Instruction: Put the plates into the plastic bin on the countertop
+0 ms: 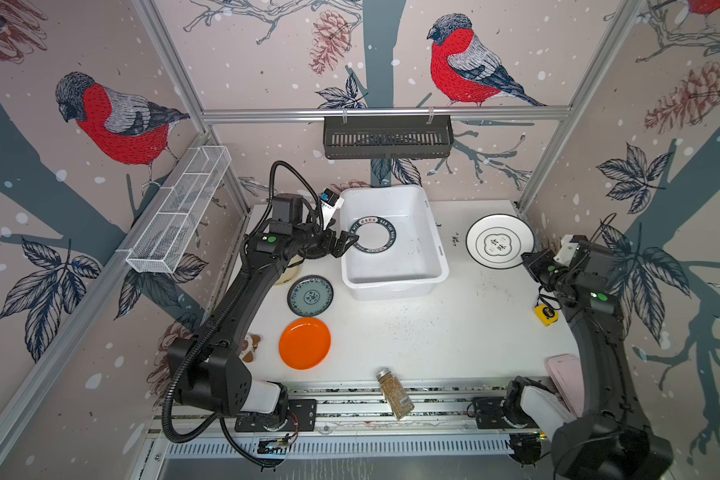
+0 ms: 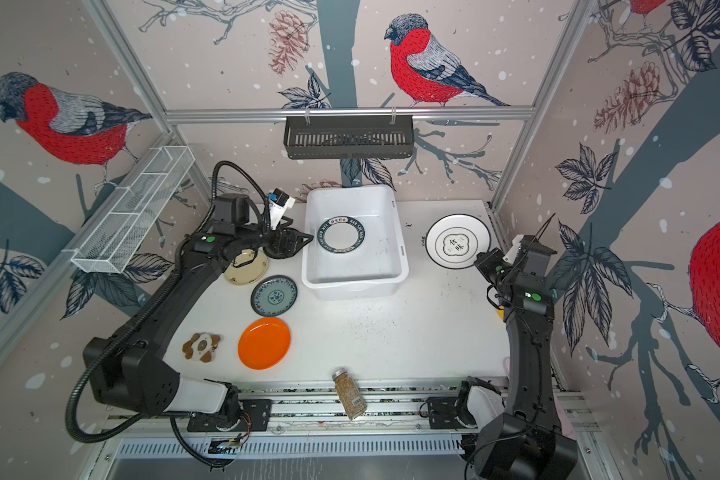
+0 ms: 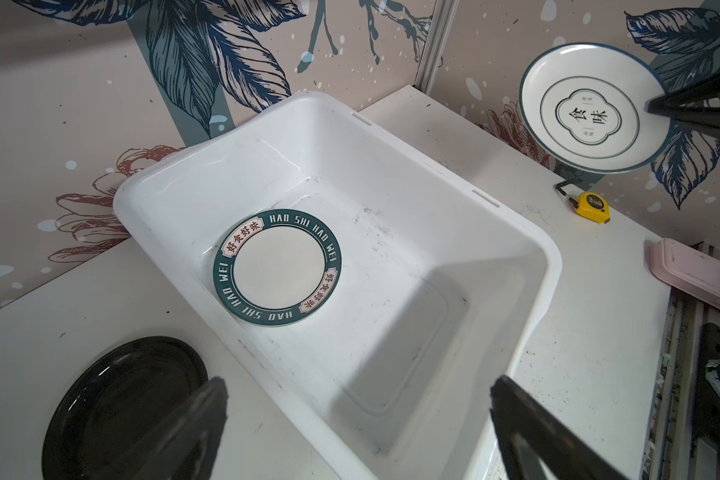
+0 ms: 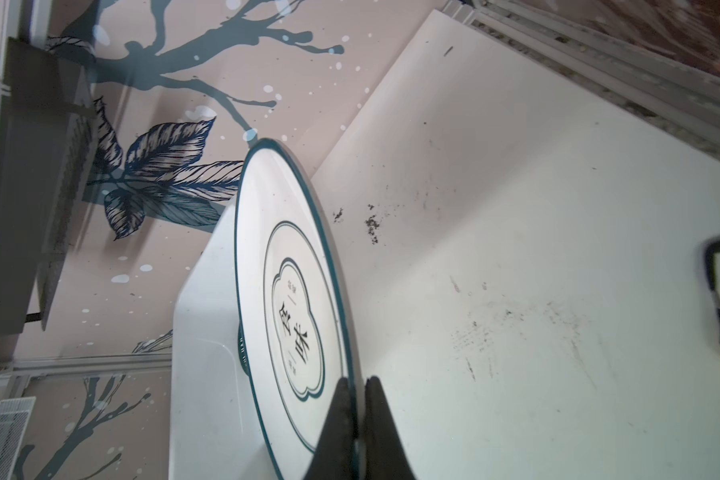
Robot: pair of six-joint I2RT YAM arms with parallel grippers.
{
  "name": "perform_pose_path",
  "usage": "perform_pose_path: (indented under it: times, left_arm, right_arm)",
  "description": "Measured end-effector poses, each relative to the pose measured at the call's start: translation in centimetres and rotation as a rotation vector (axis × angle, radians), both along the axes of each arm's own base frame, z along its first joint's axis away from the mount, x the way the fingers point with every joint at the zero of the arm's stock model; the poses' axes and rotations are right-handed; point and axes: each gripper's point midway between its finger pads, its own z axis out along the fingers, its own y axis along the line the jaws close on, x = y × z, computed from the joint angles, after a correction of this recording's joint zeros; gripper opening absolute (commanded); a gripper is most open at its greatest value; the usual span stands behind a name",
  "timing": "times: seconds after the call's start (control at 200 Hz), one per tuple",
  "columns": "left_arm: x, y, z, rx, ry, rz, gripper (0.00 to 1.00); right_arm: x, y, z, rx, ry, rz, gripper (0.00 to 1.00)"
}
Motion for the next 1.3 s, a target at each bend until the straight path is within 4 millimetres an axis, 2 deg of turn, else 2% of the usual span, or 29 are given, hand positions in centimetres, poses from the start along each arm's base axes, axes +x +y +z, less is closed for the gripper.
perform_pose_path:
  times: [0.12, 0.3, 0.46, 0.695, 0.911, 1.136, 1.301]
  left_arm:
    - [0.3, 0.3, 0.2, 0.012, -0.001, 0.018, 0.98]
    - [0.7, 0.7, 1.2, 0.015, -0.019, 0.040, 0.98]
    - [1.2, 1.9, 1.9, -0.003, -0.010, 0.080, 0.98]
    - [1.8, 3.3, 2.8, -0.042, 0.005, 0.132, 0.98]
    - [2.1, 3.4, 3.3, -0.058, 0.004, 0.135, 0.98]
    - [2.3, 3.3, 3.1, -0.071, 0.022, 0.127, 0.98]
    - [2.3, 3.3, 3.1, -0.076, 0.027, 0.126, 0.98]
  right_arm:
    - [2.1, 2.5, 1.9, -0.030, -0.023, 0.072, 0.02]
    - [4.7, 8.0, 4.5, -0.057, -0.068, 0.207, 0.02]
    - [6.6, 12.7, 5.5, -0.073, -0.093, 0.300, 0.02]
    - [8.5, 18.4, 2.8, -0.084, -0.042, 0.409, 0.02]
    - [10.8, 23.5, -0.2, -0.096, -0.002, 0.492, 0.02]
    - [13.7, 26.9, -4.1, -0.105, 0.050, 0.536, 0.02]
    - [15.9, 29.7, -5.9, -0.126, 0.065, 0.582, 0.03]
